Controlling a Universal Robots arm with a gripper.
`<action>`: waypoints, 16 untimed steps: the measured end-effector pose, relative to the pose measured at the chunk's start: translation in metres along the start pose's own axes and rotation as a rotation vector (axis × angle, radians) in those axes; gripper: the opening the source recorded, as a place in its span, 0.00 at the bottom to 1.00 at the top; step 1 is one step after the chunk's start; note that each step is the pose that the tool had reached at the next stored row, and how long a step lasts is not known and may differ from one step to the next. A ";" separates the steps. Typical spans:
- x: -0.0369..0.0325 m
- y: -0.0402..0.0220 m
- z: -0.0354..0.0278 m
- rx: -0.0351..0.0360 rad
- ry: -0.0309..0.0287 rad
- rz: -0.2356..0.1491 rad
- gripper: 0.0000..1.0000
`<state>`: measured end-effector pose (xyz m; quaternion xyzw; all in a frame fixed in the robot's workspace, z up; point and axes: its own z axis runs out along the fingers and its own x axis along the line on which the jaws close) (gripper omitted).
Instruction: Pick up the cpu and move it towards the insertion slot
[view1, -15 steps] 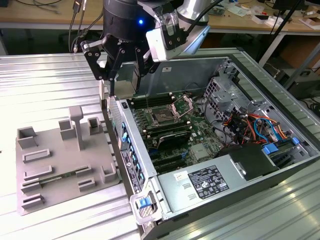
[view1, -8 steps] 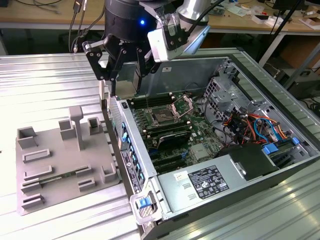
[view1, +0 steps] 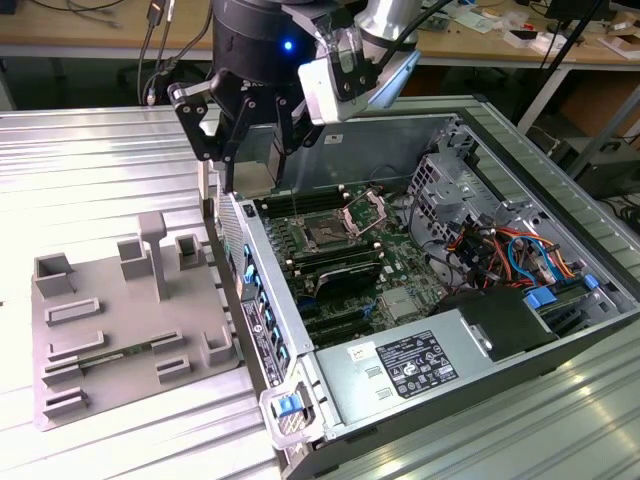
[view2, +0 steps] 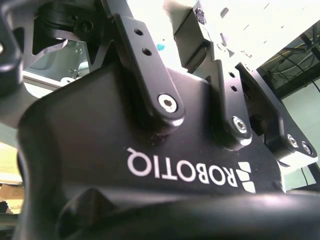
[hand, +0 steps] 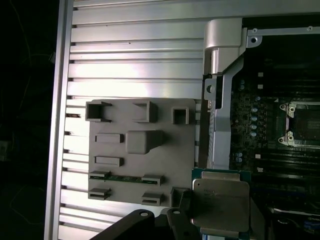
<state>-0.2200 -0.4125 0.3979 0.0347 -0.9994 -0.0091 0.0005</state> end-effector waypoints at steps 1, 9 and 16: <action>-0.0003 0.0000 0.0001 0.0001 0.0000 0.000 0.53; -0.0023 -0.0002 0.0006 0.0000 0.0000 0.000 0.53; -0.0041 -0.0003 0.0010 0.0001 0.0001 0.000 0.53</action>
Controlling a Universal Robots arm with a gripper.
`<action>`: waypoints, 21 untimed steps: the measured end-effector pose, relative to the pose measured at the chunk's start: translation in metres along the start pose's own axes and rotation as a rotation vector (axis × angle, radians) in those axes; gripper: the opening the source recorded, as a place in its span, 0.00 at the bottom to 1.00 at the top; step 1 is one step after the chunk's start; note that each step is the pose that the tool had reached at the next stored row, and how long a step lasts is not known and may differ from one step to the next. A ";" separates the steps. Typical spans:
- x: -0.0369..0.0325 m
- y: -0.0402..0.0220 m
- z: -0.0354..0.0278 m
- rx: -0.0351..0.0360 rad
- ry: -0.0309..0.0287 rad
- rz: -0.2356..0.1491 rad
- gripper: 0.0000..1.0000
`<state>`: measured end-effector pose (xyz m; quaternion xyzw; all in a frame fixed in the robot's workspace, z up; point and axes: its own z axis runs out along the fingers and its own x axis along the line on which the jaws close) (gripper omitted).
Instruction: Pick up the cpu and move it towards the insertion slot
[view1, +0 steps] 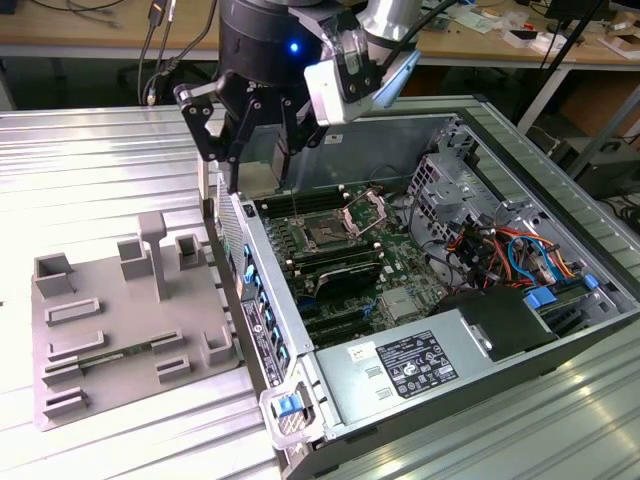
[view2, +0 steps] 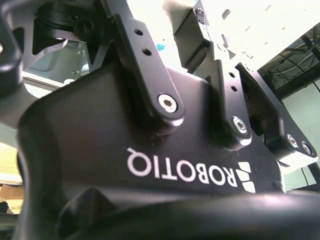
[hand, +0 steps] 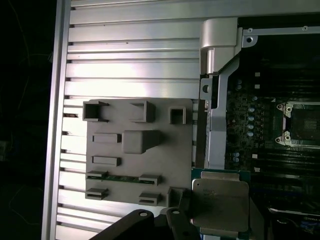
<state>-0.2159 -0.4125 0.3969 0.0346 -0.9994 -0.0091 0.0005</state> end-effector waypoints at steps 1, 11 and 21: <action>-0.0003 0.0000 0.0001 0.0000 0.0000 0.000 0.53; -0.0029 -0.0002 0.0008 0.0000 -0.0001 0.000 0.53; -0.0051 -0.0004 0.0014 0.0000 -0.0001 0.000 0.53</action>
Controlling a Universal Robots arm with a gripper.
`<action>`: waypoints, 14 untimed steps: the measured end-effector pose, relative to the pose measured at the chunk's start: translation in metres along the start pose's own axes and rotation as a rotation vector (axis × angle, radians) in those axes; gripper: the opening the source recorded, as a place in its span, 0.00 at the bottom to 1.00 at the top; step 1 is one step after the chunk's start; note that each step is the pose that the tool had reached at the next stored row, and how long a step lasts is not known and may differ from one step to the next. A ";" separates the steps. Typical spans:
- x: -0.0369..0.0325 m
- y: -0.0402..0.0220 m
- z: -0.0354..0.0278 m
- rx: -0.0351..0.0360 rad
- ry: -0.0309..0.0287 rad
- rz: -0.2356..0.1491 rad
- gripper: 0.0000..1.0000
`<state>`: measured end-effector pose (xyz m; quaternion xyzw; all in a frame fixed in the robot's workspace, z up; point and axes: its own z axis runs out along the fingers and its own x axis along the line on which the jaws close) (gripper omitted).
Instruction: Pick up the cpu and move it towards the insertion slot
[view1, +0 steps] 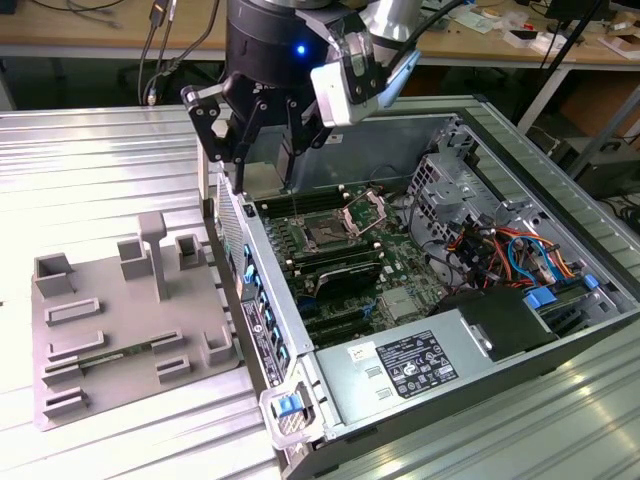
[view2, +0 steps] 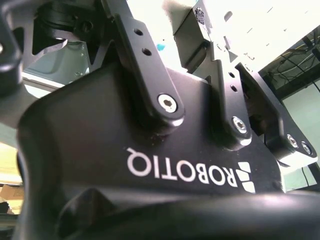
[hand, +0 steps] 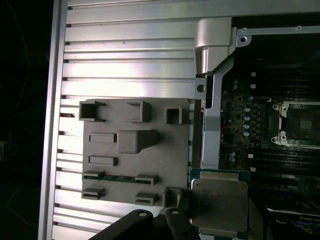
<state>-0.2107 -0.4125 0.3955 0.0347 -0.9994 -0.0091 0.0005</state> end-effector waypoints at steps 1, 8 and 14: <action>-0.0002 0.0000 0.0001 0.0000 0.0000 0.000 0.53; -0.0020 -0.0002 0.0006 0.0000 0.0000 0.000 0.53; -0.0032 -0.0002 0.0009 0.0000 0.0000 0.000 0.53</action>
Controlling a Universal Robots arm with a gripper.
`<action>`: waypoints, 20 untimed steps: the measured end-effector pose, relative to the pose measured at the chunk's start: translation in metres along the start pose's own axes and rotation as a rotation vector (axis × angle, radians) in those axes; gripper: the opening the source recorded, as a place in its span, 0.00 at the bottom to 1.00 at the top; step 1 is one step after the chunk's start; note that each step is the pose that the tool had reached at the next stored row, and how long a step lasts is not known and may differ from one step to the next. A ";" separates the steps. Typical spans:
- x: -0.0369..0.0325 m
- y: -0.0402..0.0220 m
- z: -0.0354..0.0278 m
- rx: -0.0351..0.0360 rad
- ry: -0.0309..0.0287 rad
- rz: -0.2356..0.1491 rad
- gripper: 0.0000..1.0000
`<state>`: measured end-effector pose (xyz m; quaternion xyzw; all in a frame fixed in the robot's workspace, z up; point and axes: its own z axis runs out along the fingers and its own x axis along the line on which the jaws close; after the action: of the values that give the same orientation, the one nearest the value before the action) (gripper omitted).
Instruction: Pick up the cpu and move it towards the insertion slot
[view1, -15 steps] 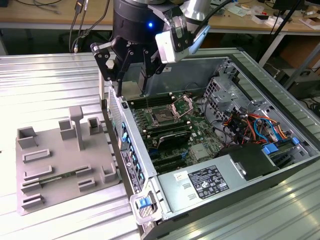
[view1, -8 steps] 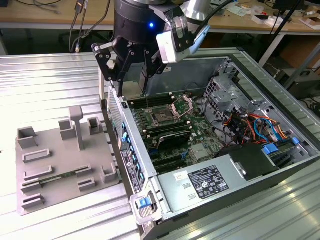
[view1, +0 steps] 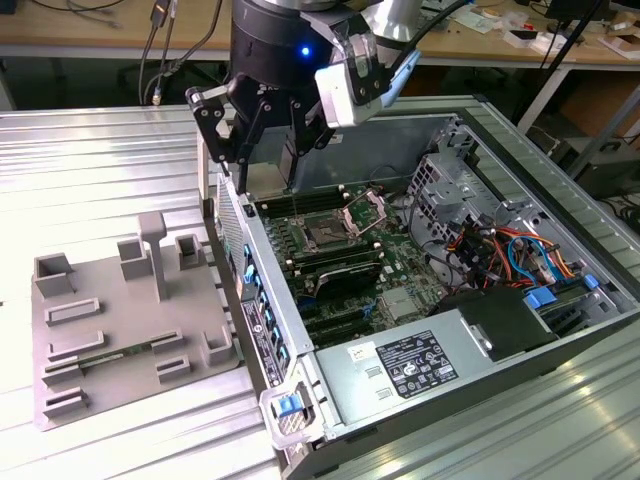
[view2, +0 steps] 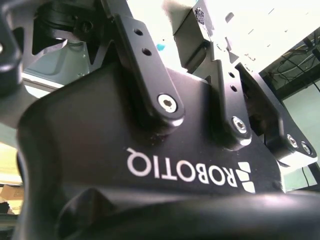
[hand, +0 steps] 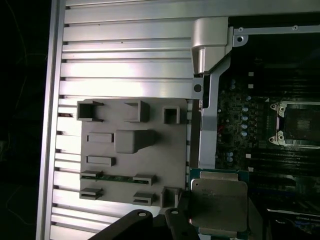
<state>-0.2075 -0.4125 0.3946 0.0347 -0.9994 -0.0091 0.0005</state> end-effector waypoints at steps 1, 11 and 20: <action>-0.0002 0.0000 0.0001 0.0000 0.0000 0.000 0.53; -0.0025 -0.0002 0.0006 0.0000 0.0000 0.000 0.53; -0.0045 -0.0003 0.0011 0.0000 0.0000 0.000 0.53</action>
<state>-0.2030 -0.4125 0.3935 0.0347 -0.9994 -0.0091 0.0005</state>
